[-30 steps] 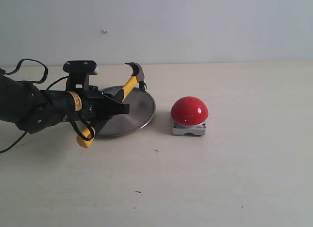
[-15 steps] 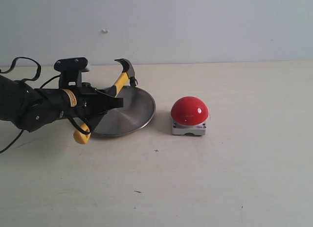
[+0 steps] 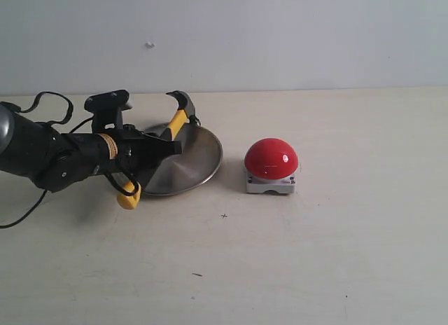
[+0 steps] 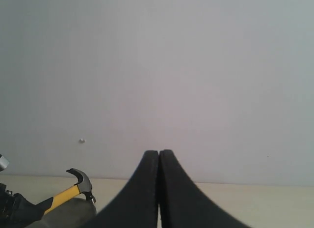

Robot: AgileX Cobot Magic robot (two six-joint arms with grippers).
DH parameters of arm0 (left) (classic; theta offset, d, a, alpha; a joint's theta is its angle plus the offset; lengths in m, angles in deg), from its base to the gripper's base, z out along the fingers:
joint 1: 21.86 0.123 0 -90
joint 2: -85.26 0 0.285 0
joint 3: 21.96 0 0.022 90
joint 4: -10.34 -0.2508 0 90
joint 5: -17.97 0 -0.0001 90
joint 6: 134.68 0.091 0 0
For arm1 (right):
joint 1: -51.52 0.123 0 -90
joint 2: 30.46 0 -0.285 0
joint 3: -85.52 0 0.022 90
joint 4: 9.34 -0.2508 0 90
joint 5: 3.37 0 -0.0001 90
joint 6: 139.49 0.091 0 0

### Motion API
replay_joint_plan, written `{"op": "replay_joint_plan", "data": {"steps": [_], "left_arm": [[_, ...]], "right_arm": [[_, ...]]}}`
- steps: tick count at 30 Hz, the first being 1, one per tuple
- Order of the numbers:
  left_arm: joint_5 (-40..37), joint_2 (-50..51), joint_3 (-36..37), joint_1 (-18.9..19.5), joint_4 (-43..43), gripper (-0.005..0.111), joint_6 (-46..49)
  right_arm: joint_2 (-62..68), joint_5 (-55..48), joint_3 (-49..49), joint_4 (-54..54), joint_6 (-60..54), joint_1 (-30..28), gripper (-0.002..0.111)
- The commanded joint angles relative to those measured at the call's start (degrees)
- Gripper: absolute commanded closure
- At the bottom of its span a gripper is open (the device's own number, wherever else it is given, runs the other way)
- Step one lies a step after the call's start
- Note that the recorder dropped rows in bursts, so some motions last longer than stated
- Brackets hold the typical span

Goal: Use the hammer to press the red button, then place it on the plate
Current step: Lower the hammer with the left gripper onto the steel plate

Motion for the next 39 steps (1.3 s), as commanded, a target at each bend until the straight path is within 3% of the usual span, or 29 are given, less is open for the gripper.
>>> {"op": "replay_joint_plan", "data": {"steps": [1, 16, 24, 36, 39], "left_arm": [[3.46, -0.56, -0.14, 0.00, -5.70, 0.107, -6.67], [-0.96, -0.29, -0.14, 0.13, -5.94, 0.106, -3.40], [-2.77, 3.75, -2.71, 0.13, -5.29, 0.081, -2.36], [-5.65, 0.72, -3.52, 0.13, -5.93, 0.039, -3.06], [-6.86, -1.26, -3.52, 0.13, -6.02, 0.036, -2.22]], "right_arm": [[-0.38, 0.18, 0.29, 0.14, -0.06, -0.19, 0.108], [-0.38, 0.06, 0.29, 0.14, -0.06, -0.19, 0.108], [-0.38, 0.06, 0.29, 0.14, -0.06, -0.19, 0.108], [-0.38, 0.06, 0.29, 0.14, -0.06, -0.19, 0.108], [-0.38, 0.06, 0.29, 0.14, -0.06, -0.19, 0.108]]}}
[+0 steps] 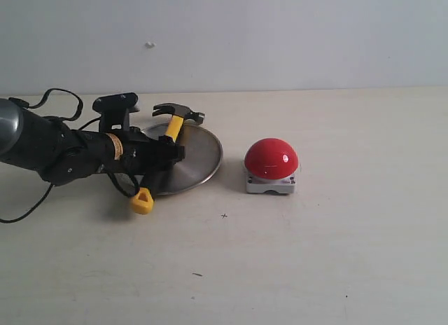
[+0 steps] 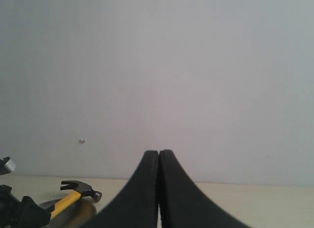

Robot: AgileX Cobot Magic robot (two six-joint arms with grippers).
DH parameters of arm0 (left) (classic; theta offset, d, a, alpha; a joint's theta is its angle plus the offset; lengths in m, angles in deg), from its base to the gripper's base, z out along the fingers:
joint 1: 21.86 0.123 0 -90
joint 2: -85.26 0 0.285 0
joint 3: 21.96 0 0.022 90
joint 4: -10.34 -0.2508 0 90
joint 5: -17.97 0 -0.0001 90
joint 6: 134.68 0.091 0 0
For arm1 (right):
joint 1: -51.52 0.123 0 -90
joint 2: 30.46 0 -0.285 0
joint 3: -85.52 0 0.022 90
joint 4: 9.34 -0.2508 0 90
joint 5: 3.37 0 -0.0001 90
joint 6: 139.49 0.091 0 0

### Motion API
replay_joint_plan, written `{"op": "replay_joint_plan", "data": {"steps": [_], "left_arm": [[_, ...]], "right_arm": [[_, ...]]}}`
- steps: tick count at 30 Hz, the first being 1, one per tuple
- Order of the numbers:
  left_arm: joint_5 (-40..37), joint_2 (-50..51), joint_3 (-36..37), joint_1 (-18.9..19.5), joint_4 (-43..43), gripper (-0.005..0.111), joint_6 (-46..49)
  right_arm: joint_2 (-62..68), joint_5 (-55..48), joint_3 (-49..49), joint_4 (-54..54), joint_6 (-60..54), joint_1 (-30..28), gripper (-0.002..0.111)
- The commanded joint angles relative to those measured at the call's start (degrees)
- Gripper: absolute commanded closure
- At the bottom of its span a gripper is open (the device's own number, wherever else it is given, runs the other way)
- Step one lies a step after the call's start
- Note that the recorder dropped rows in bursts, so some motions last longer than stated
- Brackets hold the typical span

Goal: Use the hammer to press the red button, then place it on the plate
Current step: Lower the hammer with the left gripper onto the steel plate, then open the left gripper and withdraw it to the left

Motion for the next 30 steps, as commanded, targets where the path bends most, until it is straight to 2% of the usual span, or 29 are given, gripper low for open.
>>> {"op": "replay_joint_plan", "data": {"steps": [1, 7, 9, 12, 14, 16, 20, 23, 30], "left_arm": [[-2.04, -3.57, -0.37, 0.04, -0.10, 0.037, 0.96], [-8.39, -9.04, -0.37, 0.04, -0.34, 0.037, 2.54], [-8.71, -10.73, 0.68, 0.04, -0.34, 0.042, 2.59], [-5.37, -14.19, 4.58, 0.04, -0.34, 0.065, 2.59], [-1.14, -17.31, 8.36, 0.04, -0.61, 0.089, 2.59], [3.61, -21.03, 12.25, 0.04, -1.25, 0.106, 3.10], [12.72, -30.24, 20.34, 0.04, -1.25, 0.107, 5.37], [16.27, -38.91, 26.65, 0.04, -1.25, 0.107, 6.25], [15.53, -62.51, 38.59, 0.04, 2.56, 0.107, 11.87]], "right_arm": [[-0.38, 0.06, 0.29, 0.14, -0.06, -0.19, 0.108], [-0.38, 0.06, 0.29, 0.14, -0.06, -0.19, 0.108], [-0.38, 0.06, 0.29, 0.14, -0.06, -0.19, 0.108], [-0.38, 0.06, 0.29, 0.14, -0.06, -0.19, 0.108], [-0.38, 0.06, 0.29, 0.14, -0.06, -0.19, 0.108], [-0.38, 0.30, 0.29, 0.14, -0.03, -0.19, 0.108], [-0.38, -0.15, 0.29, 0.14, -0.03, -0.19, 0.108], [-0.38, -1.34, 0.29, -0.01, -0.03, -0.19, 0.108], [-0.38, -1.81, 0.29, -1.21, -0.03, -0.19, 0.108]]}}
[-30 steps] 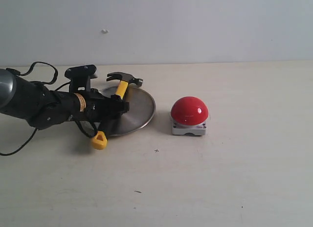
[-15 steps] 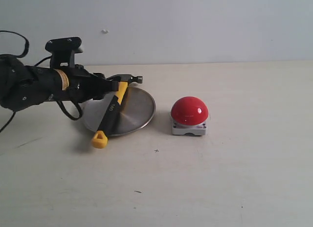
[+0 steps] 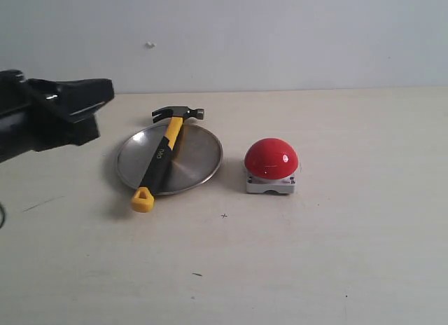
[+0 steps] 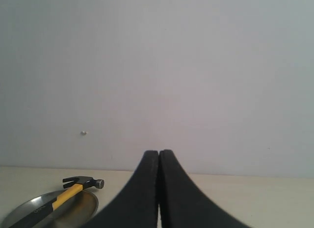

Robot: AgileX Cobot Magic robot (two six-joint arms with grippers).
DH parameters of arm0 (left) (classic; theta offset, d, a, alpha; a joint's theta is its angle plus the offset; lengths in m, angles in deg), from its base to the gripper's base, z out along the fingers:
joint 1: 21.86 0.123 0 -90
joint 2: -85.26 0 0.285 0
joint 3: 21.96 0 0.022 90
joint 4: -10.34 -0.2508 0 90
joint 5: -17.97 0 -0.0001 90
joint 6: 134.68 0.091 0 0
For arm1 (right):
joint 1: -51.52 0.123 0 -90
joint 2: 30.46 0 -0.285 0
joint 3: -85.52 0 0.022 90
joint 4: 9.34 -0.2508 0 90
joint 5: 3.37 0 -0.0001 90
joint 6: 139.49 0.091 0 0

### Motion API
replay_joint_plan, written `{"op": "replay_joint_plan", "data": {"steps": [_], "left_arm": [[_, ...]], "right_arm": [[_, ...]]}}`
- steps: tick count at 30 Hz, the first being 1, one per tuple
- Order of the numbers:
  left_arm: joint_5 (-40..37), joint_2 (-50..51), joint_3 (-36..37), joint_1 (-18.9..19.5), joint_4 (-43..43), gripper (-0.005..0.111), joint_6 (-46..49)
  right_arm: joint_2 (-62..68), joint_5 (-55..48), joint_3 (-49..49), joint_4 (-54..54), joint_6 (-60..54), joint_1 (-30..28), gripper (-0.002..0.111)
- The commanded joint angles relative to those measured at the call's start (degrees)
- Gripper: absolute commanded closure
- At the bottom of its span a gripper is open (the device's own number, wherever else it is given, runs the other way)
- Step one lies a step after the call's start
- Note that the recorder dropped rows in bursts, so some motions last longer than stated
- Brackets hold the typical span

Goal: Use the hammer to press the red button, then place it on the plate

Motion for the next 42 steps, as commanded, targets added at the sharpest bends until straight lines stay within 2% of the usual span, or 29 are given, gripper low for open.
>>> {"op": "replay_joint_plan", "data": {"steps": [1, 7, 13, 16, 20, 28, 32, 34, 39, 42], "left_arm": [[-1.85, -14.05, 6.92, 0.04, 3.16, 0.107, 3.97], [-10.87, -32.80, 12.25, 0.04, 3.95, 0.107, 6.43], [-22.52, -43.04, 13.78, 0.04, 3.95, 0.107, 6.43], [-25.72, -45.92, 15.09, 0.04, 3.95, 0.107, 6.54], [-28.40, -48.04, 16.08, 0.04, 3.95, 0.107, 7.73], [-27.87, -52.21, 18.82, 0.04, 4.66, 0.107, 10.65], [-27.87, -57.82, 20.48, 0.04, 14.26, 0.107, 20.79], [-28.36, -61.08, 20.96, 0.27, 15.57, 0.107, 24.27], [-33.77, -69.40, 21.02, 3.84, 15.74, 0.107, 24.40], [-35.46, -69.40, 21.37, 7.12, 16.01, 0.107, 23.97]], "right_arm": [[-0.38, -0.18, 0.29, -1.00, -0.03, -0.19, 0.108], [-0.38, -0.18, 0.29, -1.00, -0.03, -0.19, 0.108], [-0.38, -0.18, 0.29, -1.00, -0.03, -0.19, 0.108], [-0.38, -0.18, 0.29, -1.00, -0.03, -0.19, 0.108], [-0.38, -0.18, 0.29, -1.00, -0.03, -0.19, 0.108], [-0.38, -0.28, 0.29, -0.99, -0.03, -0.19, 0.108], [-0.38, -0.28, 0.29, -0.99, -0.03, -0.19, 0.108], [-0.38, -0.28, 0.29, -0.99, -0.03, -0.19, 0.108], [-0.38, -0.28, 0.29, -0.99, -0.03, -0.19, 0.108], [-0.38, -0.28, 0.29, -0.99, -0.03, -0.19, 0.108]]}}
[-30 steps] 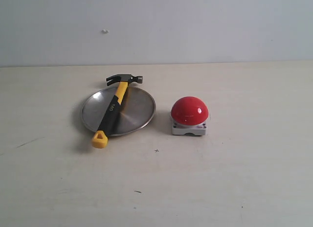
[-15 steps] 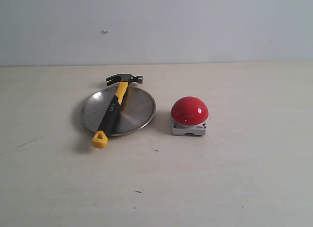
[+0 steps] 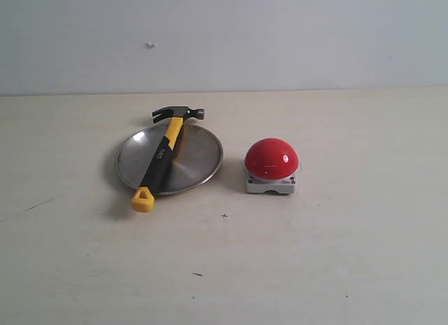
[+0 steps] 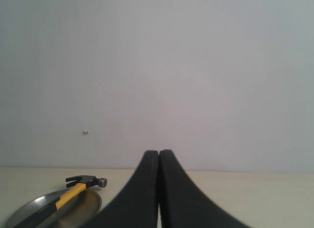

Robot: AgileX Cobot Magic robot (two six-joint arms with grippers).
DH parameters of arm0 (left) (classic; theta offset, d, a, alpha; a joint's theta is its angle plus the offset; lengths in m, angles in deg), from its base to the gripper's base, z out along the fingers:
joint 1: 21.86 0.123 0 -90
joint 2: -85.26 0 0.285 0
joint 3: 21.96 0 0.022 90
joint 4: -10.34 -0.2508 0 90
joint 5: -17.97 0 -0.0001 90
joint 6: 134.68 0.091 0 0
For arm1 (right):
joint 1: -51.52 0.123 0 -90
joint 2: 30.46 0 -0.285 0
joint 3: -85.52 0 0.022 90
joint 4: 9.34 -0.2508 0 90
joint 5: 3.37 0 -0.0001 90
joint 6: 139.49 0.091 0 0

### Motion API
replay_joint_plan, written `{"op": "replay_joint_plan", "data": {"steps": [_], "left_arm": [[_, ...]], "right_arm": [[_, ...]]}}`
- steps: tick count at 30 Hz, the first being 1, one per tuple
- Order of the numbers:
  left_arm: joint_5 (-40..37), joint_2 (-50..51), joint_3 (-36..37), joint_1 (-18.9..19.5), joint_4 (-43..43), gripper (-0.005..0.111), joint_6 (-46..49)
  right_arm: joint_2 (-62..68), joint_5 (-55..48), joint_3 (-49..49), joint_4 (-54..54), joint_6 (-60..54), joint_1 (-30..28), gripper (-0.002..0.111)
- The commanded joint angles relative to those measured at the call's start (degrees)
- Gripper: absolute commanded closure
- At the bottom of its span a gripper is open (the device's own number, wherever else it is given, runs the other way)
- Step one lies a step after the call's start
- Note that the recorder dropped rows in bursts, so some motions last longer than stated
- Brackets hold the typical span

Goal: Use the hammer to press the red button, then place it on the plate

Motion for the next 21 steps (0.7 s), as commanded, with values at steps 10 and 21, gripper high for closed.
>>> {"op": "replay_joint_plan", "data": {"steps": [10, 21], "left_arm": [[-9.07, -1.07, 3.47, 6.99, 1.52, 0.107, 0.62], [-12.01, -1.07, 7.54, 6.99, 0.89, 0.107, 1.18]], "right_arm": [[-0.38, 0.17, 0.29, 0.08, -0.03, -0.19, 0.108], [-0.38, 0.17, 0.29, 0.08, -0.03, -0.19, 0.108]]}}
